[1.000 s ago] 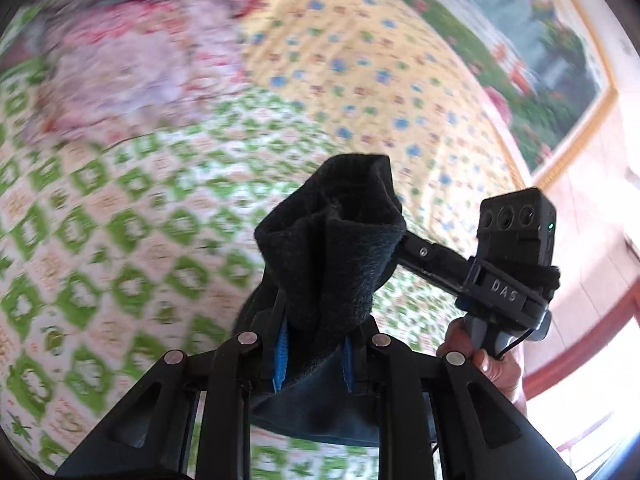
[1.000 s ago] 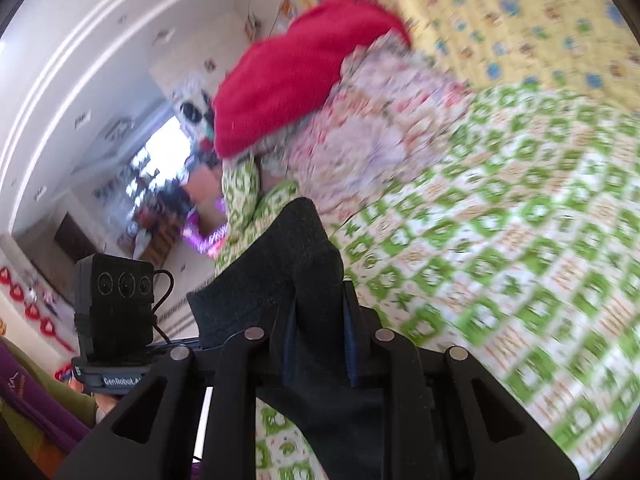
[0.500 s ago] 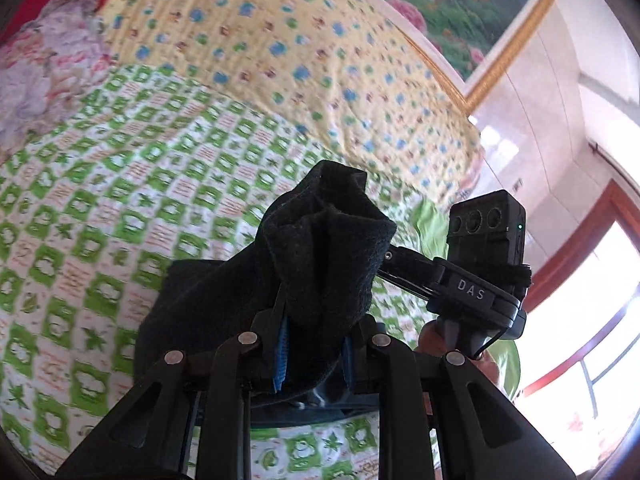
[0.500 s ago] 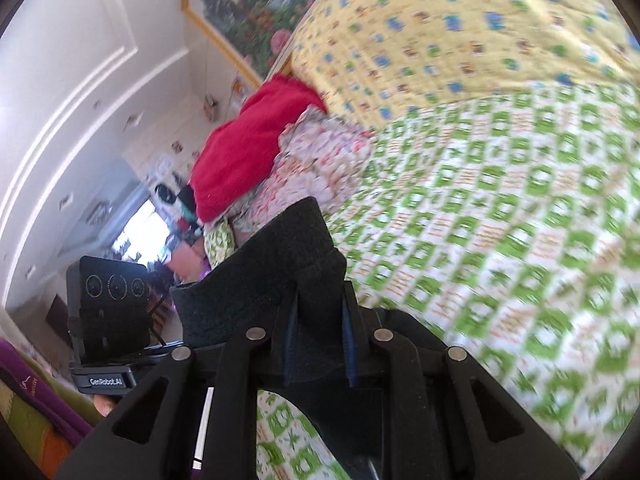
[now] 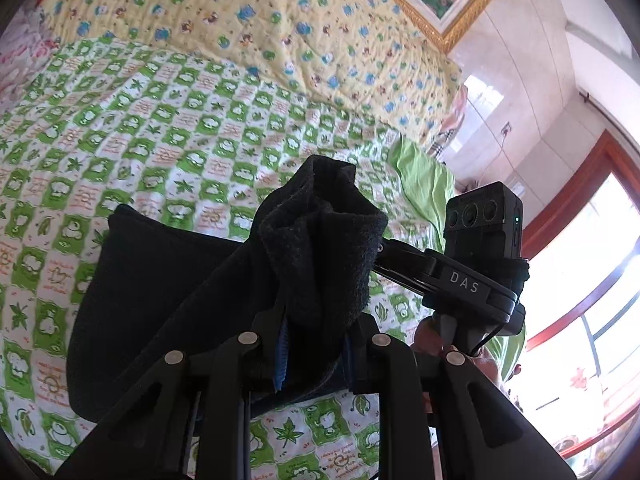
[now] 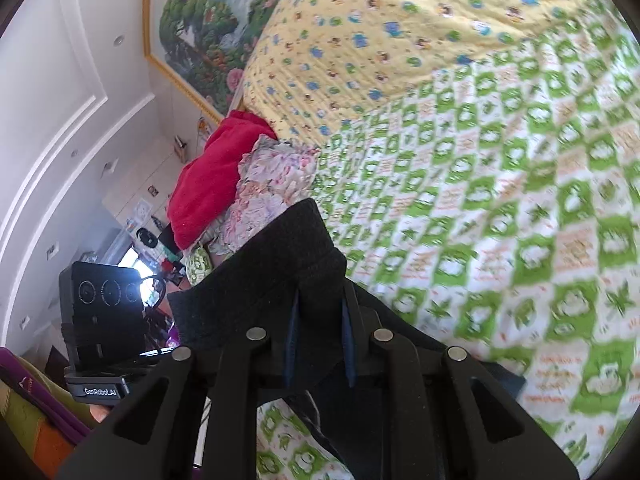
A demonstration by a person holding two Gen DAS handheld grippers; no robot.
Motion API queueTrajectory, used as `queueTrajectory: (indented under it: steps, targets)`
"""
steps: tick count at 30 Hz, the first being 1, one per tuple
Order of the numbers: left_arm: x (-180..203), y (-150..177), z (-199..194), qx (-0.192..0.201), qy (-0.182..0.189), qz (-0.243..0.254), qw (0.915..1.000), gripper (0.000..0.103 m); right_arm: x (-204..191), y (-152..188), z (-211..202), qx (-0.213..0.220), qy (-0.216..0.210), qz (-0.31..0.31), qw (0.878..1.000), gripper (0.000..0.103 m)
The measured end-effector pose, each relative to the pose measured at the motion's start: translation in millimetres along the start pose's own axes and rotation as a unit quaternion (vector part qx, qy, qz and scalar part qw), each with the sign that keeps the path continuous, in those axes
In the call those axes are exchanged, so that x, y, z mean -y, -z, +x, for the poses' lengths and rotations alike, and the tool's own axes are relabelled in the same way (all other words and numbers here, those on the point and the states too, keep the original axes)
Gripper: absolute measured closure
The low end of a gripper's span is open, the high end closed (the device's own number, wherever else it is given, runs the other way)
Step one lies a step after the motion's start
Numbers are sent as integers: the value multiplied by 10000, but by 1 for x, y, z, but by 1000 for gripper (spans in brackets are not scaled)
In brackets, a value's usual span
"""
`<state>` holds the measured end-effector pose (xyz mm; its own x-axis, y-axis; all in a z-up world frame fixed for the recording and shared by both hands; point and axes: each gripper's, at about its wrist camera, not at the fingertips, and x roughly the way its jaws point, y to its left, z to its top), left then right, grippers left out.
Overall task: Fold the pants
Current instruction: 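Fold the held end over onto the rest of the pants with both grippers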
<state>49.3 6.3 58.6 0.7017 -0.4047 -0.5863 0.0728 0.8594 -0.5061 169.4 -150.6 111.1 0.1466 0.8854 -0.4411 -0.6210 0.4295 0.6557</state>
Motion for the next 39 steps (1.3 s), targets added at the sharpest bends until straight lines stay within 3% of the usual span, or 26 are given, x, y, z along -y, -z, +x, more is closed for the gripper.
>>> queueTrajectory:
  steps: [15, 18, 22, 24, 26, 30, 34, 39]
  targets:
    - [14, 17, 38, -114, -198, 428, 9988, 82, 42, 21, -9, 180, 160, 480, 9986, 82]
    - [15, 20, 44, -94, -188, 530, 9984, 80, 46, 22, -10, 175, 284, 554, 9979, 77]
    - [19, 24, 49, -78, -152, 702, 9974, 66, 49, 27, -21, 246, 620, 707, 9953, 68]
    - [22, 28, 50, -68, -93, 772, 9969, 58, 49, 30, -33, 409, 798, 746, 9932, 57]
    - [26, 31, 50, -67, 13, 859, 9963, 41, 46, 33, -44, 557, 953, 771, 9909, 34]
    - [34, 38, 48, -144, 198, 1051, 9942, 37, 38, 42, -66, 824, 1251, 878, 9848, 28]
    - [34, 42, 41, -238, 425, 1008, 9937, 36, 30, 53, -83, 1100, 1260, 1015, 9807, 18]
    - [31, 41, 25, -96, 392, 998, 9942, 33, 18, 62, -89, 1199, 1428, 1042, 9769, 15]
